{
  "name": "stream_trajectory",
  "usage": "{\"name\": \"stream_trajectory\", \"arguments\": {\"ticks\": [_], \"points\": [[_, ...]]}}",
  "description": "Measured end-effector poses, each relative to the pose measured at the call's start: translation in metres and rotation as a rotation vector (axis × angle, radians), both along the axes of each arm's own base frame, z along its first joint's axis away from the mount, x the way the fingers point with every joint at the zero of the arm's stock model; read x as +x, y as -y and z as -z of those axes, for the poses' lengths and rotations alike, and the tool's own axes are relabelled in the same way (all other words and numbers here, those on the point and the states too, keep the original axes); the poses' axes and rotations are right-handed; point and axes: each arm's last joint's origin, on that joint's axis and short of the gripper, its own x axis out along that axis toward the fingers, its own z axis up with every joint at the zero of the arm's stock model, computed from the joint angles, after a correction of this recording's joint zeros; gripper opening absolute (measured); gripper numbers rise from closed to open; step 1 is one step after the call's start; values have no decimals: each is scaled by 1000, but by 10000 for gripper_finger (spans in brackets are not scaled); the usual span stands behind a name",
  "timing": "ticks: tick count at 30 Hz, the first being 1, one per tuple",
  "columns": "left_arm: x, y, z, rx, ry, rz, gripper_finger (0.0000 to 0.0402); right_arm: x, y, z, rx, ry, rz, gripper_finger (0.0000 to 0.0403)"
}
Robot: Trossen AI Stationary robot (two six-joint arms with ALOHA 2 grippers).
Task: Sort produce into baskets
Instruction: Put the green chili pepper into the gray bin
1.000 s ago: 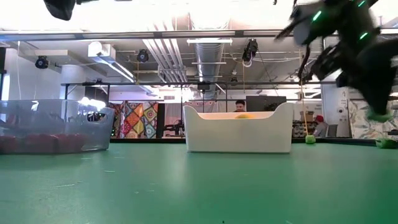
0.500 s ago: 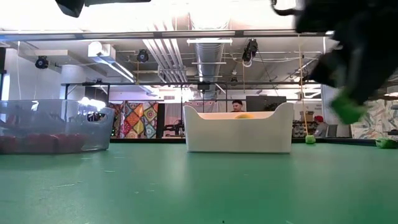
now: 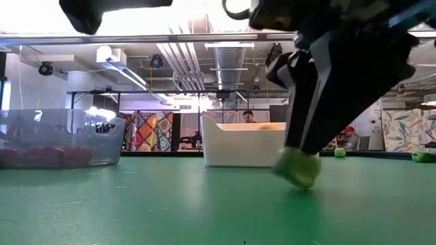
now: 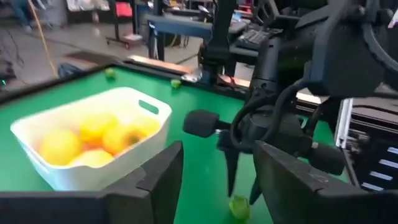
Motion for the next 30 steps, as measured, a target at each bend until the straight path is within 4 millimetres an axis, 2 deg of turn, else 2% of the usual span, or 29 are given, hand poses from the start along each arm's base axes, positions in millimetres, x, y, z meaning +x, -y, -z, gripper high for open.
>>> {"name": "stream_trajectory", "arguments": {"ticks": [4,8,13,21,30], "points": [[6,0,11,-59,-11,22,191,4,-6,4,-11,-2,-17,156],[21,-4,21,-124,-32,57,199,-2,-10,-3,-12,-8,-27,191],[47,1,36,-86,-87,93,204,-26,-19,-26,-88,19,18,224],[78,12,71,-62,-187,120,225,-63,-52,-36,-124,80,103,266],[105,20,98,-41,-293,91,274,-70,-61,-37,-139,145,158,285]]}}
